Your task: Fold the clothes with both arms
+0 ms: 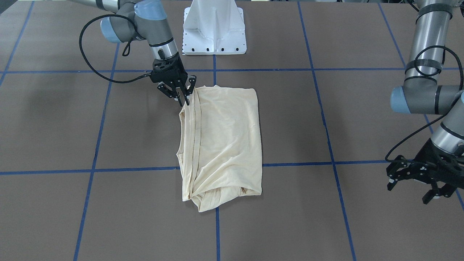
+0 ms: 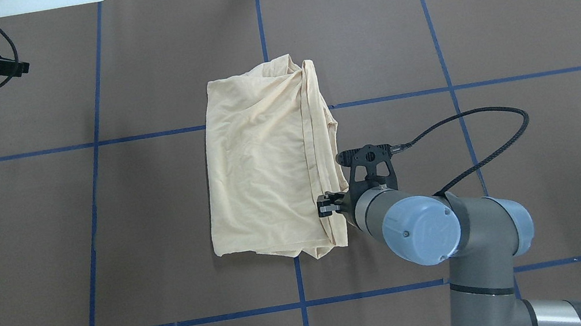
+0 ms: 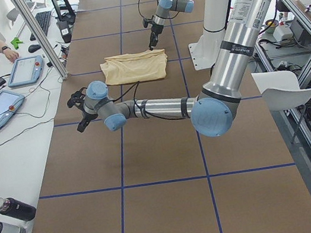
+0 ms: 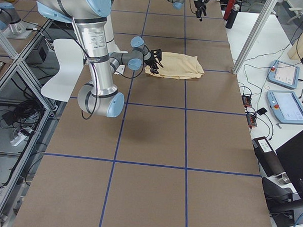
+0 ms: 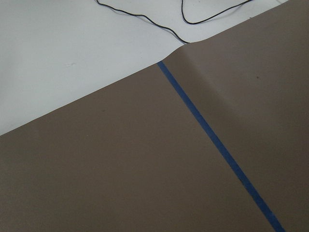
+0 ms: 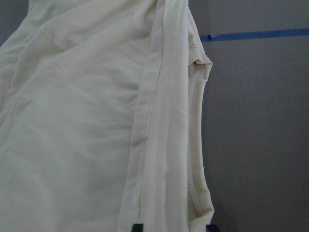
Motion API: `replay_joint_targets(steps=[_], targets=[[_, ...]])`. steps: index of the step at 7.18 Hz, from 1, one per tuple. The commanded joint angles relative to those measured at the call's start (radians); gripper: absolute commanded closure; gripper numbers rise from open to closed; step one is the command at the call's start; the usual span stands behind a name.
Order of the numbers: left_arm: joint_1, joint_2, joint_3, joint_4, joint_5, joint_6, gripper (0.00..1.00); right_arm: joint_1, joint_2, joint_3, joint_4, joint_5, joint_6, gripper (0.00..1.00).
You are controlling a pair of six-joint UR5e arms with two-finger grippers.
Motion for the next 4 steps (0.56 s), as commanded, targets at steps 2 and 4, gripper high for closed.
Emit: replay_joint_targets(steps=[2,4], targets=[[0.000,0.001,0.001,0.000,-0.001,-0.001,0.00,0.042,0.243,-0.101,-0.358,0.027,-0.013,0.00],[0.002,0.000,0.001,0.000,-0.001,-0.001,0.00,0.050,0.277,-0.189,-0.427,0.068,-0.144,0.00]])
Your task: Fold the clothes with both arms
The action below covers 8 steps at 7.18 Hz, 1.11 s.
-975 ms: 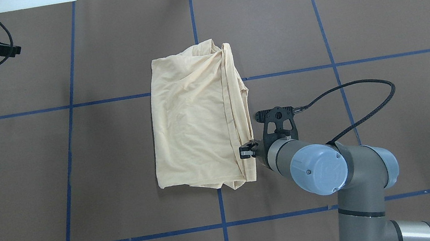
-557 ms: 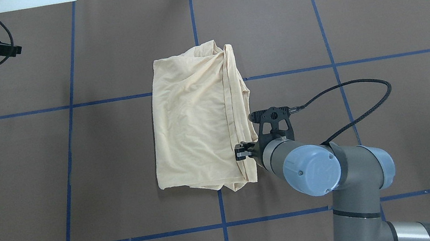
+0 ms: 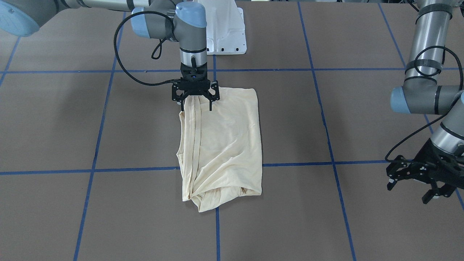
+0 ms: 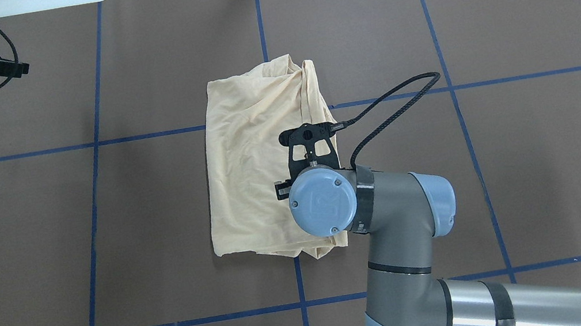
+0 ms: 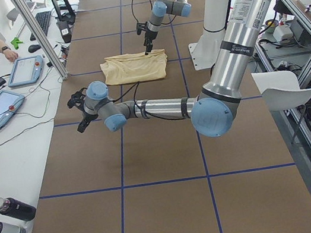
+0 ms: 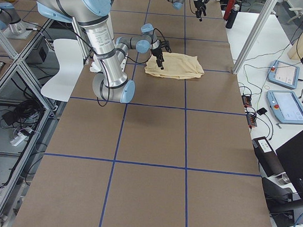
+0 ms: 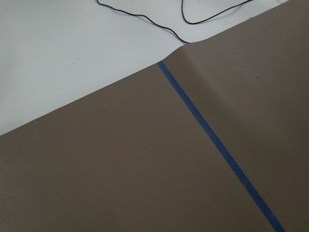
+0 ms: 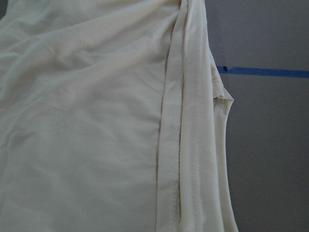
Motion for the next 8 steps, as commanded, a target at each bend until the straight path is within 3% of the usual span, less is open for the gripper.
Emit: replay_joint_targets(steps=[1,3,6,8], targets=[[0.001,-0.001,0.000,0.000,0.000,-0.001,0.00,0.007,0.037,-0.036,-0.123,0.049,-0.098,0.00],[0.001,0.000,0.000,0.000,0.000,-0.001,0.00,0.007,0.049,-0.036,-0.188,0.054,-0.098,0.00],[0.003,0.000,-0.001,0.000,0.000,-0.002,0.00,0.006,0.057,-0.055,-0.194,0.054,-0.098,0.00],[0.003,0.000,0.000,0.000,0.000,-0.002,0.00,0.006,0.120,-0.135,-0.190,0.054,-0.093,0.00]])
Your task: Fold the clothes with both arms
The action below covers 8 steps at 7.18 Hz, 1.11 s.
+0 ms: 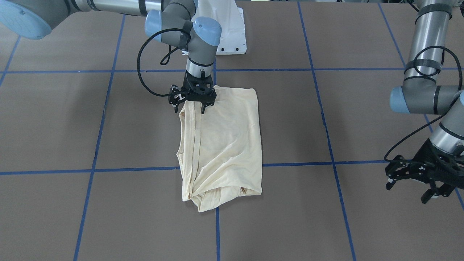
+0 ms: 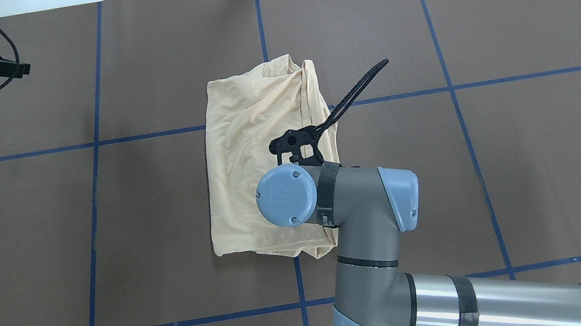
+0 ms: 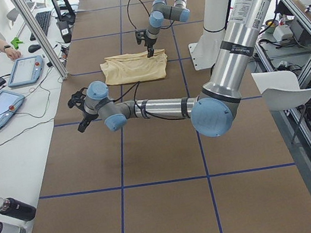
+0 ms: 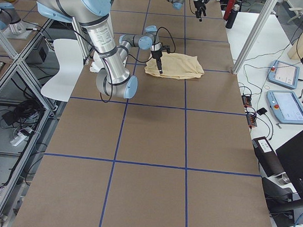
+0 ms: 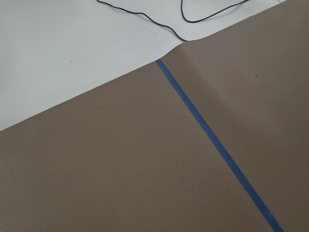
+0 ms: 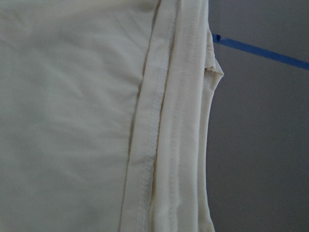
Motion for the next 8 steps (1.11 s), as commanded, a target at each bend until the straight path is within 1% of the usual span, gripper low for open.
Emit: replay_joint_targets(steps=[1,2,4,7,8], targets=[[0.002,-0.002,0.001,0.000,0.000,0.000,0.00,0.000,0.027,-0.043,-0.003,0.002,-0.001,0.00],[0.003,-0.002,0.001,0.000,0.000,0.000,0.00,0.000,0.017,-0.043,-0.006,0.002,-0.004,0.00],[0.003,-0.002,0.003,0.000,0.000,0.000,0.00,0.000,0.019,-0.011,-0.066,0.017,-0.006,0.00],[0.005,-0.002,0.003,0.000,0.000,0.000,0.00,0.000,-0.025,0.003,-0.072,0.020,-0.018,0.00],[0.005,-0.003,0.001,0.000,0.000,-0.002,0.00,0.000,-0.026,0.023,-0.094,0.020,-0.036,0.00]])
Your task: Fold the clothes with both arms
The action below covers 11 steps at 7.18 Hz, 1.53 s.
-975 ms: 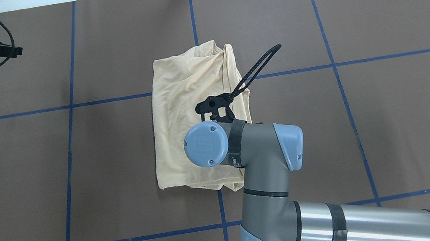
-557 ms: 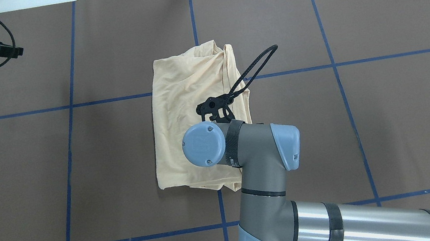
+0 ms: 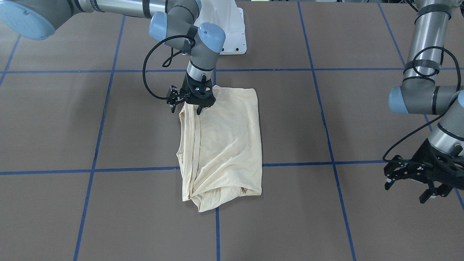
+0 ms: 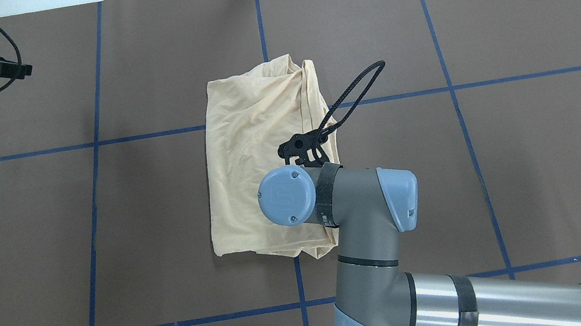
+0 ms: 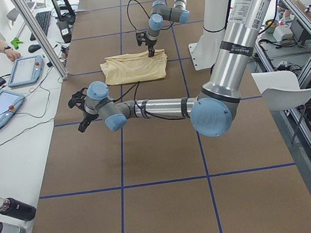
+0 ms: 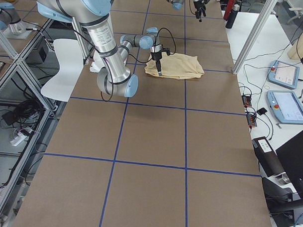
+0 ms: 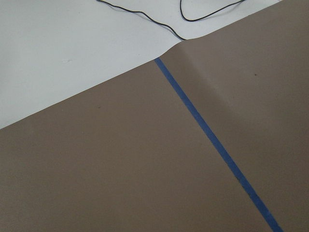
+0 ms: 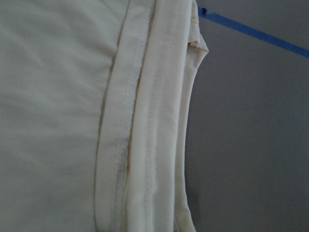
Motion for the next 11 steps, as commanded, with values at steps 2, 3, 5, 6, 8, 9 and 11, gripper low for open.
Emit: replay_joint_targets(steps=[2,3,5,6,8,9,11], targets=[[0.000,-0.001,-0.003,0.000,-0.001,-0.023,0.00,0.006,-0.092,0.158,-0.096,-0.001,-0.077,0.00],[0.000,0.000,-0.004,0.000,-0.001,-0.024,0.00,0.008,-0.167,0.192,-0.089,-0.009,-0.083,0.00],[0.000,-0.001,-0.003,0.000,-0.001,-0.023,0.00,0.021,-0.214,0.252,-0.089,-0.010,-0.105,0.00],[0.000,-0.001,-0.003,0.000,-0.001,-0.023,0.00,0.018,-0.204,0.249,-0.084,-0.009,-0.102,0.00],[0.000,0.000,-0.003,0.000,-0.001,-0.023,0.00,0.017,-0.133,0.225,0.048,-0.007,-0.088,0.00],[0.000,0.000,-0.003,0.000,-0.002,-0.023,0.00,0.017,-0.096,0.170,0.119,-0.007,-0.087,0.00],[0.000,-0.001,-0.003,0.000,-0.004,-0.023,0.00,0.015,-0.076,0.076,0.164,-0.007,-0.087,0.00]])
